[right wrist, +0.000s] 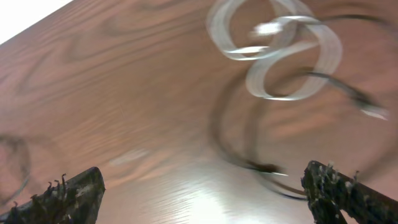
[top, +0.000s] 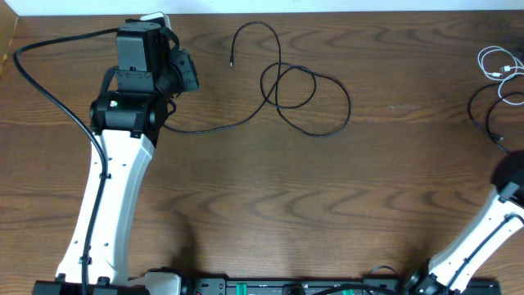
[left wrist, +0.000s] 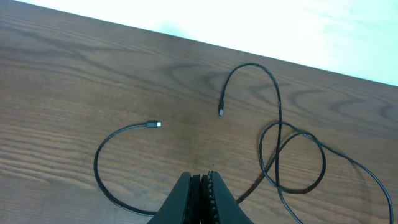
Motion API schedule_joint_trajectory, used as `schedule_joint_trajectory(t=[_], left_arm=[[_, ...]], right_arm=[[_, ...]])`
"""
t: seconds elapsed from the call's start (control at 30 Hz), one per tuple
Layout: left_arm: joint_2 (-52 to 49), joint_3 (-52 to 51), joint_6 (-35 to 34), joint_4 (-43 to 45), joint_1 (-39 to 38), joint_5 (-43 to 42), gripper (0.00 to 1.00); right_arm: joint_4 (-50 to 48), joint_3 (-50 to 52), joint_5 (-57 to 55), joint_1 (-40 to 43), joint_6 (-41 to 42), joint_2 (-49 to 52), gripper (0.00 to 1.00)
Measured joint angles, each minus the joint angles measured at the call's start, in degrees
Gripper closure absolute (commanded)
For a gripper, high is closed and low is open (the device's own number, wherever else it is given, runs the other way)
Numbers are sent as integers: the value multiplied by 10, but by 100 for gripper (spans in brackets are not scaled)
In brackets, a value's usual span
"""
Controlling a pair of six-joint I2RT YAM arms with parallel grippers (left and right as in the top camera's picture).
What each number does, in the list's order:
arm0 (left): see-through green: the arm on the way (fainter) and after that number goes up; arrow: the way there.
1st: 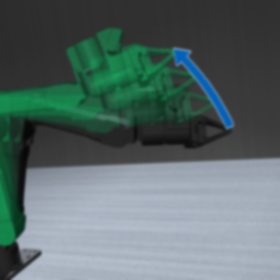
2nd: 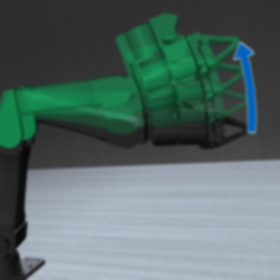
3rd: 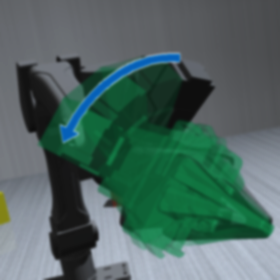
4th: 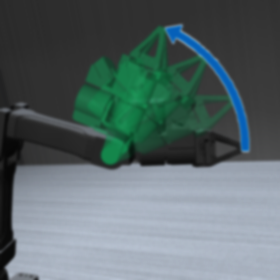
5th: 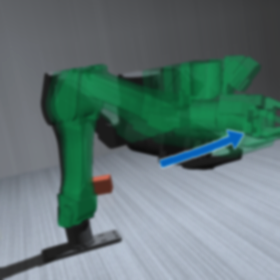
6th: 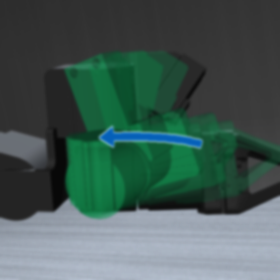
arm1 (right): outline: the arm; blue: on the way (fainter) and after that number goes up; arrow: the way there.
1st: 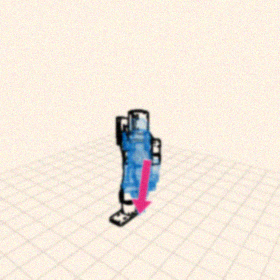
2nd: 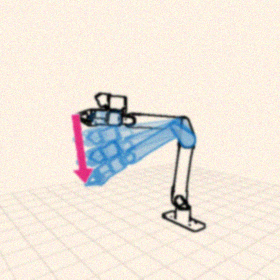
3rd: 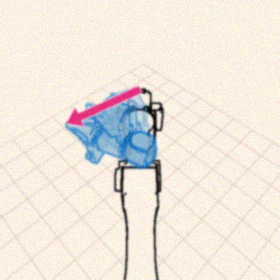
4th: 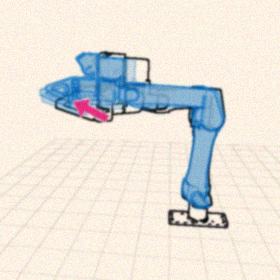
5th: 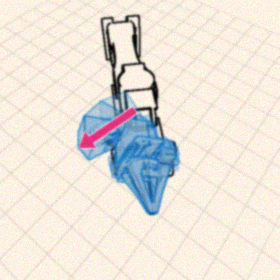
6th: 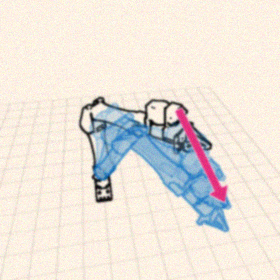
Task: Untangle cables
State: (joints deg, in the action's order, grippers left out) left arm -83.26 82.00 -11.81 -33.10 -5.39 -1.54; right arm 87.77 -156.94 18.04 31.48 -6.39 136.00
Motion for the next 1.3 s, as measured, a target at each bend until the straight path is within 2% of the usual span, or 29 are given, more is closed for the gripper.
schedule_joint_trajectory(t=[0.17, 0.37, 0.5, 0.73, 0.93, 1.17, 1.3], left_arm=[[0, 0, 0, 0, 0, 0, 92], [0, 0, 0, -7, 2, 4, 92], [0, 0, 0, -26, 21, 10, 92], [0, 0, -2, -55, 63, 19, 88], [0, 0, -2, -60, 75, 19, 88], [0, 0, -2, -66, 75, 19, 87], [0, 0, -2, -68, 75, 19, 87]], right_arm=[[-3, 0, 31, -101, -23, 0, 1], [-56, 0, 46, -238, -28, 0, 1], [-108, 0, 52, -316, -3, 12, 1], [-206, -1, 48, -436, 77, 108, 1], [-268, 0, -31, -530, 142, 195, 1], [-275, 1, -165, -607, 202, 220, 1], [-258, 1, -216, -619, 241, 220, 11]])
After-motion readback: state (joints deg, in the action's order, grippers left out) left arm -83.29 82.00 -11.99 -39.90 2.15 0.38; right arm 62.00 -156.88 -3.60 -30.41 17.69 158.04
